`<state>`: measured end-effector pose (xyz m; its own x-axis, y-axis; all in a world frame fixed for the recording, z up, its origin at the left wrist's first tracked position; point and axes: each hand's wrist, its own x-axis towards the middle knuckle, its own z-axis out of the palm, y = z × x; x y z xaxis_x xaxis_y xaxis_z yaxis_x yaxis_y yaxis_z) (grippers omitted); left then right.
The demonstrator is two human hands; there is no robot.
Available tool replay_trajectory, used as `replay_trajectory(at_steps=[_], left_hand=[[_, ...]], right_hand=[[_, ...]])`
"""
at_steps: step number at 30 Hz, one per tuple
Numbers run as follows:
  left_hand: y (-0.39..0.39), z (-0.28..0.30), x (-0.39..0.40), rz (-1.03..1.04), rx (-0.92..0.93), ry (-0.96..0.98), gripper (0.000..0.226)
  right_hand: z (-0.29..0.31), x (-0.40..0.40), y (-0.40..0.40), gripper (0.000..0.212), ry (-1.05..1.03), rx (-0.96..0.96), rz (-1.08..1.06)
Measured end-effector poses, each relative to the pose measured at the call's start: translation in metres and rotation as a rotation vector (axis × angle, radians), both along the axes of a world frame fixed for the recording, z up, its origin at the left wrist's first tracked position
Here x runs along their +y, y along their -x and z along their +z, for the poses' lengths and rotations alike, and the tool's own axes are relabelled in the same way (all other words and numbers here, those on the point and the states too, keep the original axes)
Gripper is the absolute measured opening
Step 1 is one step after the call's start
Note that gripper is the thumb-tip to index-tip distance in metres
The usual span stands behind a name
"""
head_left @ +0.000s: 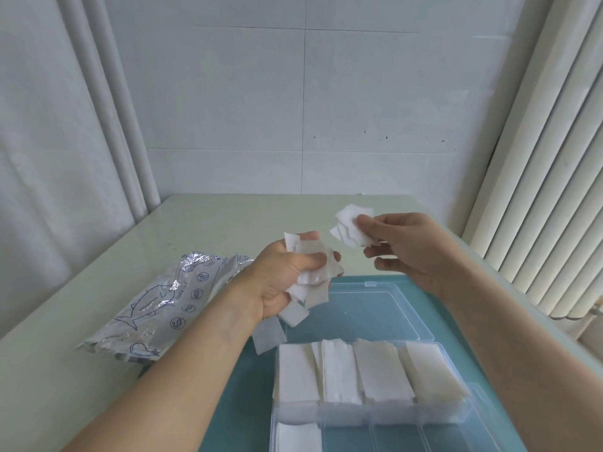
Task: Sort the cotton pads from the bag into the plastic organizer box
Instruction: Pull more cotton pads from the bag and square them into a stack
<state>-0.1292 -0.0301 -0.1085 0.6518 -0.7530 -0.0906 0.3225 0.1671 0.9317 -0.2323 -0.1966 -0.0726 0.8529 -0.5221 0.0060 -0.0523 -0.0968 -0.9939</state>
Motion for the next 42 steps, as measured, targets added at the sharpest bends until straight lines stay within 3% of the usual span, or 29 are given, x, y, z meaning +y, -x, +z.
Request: replay_trajectory(at_steps=[2,6,10,14,18,22,27,30,36,40,42], left_hand=[[0.0,-0.002,-0.002,0.047,-0.069,-0.023,0.01],[-0.003,-0.001,-0.004,0.135,-0.028,-0.02,0.007],[-0.001,0.004,-0.003,-0.003,0.04,-0.02,0.027],[0.002,0.007,0.0,-0.142,0.065,0.03,0.034],[-0.006,0.0,-0.001,-0.178,-0.059,0.069,0.07],[-0.003,0.0,-0.002,-0.113,-0.218,0.03,0.053],[0.001,-0.002,-0.002,-0.036,-0.228,0.017,0.033],[0.0,-0.003,-0.002,0.009,-0.208,0.002,0.028],[-0.004,-0.003,-0.001,-0.034,-0.086,0.017,0.029],[-0.008,-0.004,-0.003,0.098,0.016,0.023,0.028],[-0.011,-0.004,-0.005,0.181,0.056,0.036,0.025]], right_hand=[[-0.003,0.005,0.0,0.024,0.028,0.056,0.056],[-0.006,0.004,-0.003,0.019,0.074,0.058,0.077],[-0.008,0.002,-0.004,0.009,0.14,0.016,0.104],[-0.011,0.006,-0.006,0.008,0.178,0.003,0.058],[-0.006,0.004,-0.004,0.01,0.07,-0.045,0.015],[0.001,0.005,-0.001,0.012,0.031,-0.111,0.046],[-0.01,0.014,-0.007,0.027,0.445,0.044,-0.082],[-0.012,0.011,-0.008,0.028,0.337,0.125,-0.008],[-0.012,0.001,-0.007,0.022,0.062,-0.031,-0.049],[-0.003,-0.002,-0.006,0.022,-0.084,-0.144,-0.131],[0.0,0.001,-0.005,0.021,-0.106,-0.13,-0.057]])
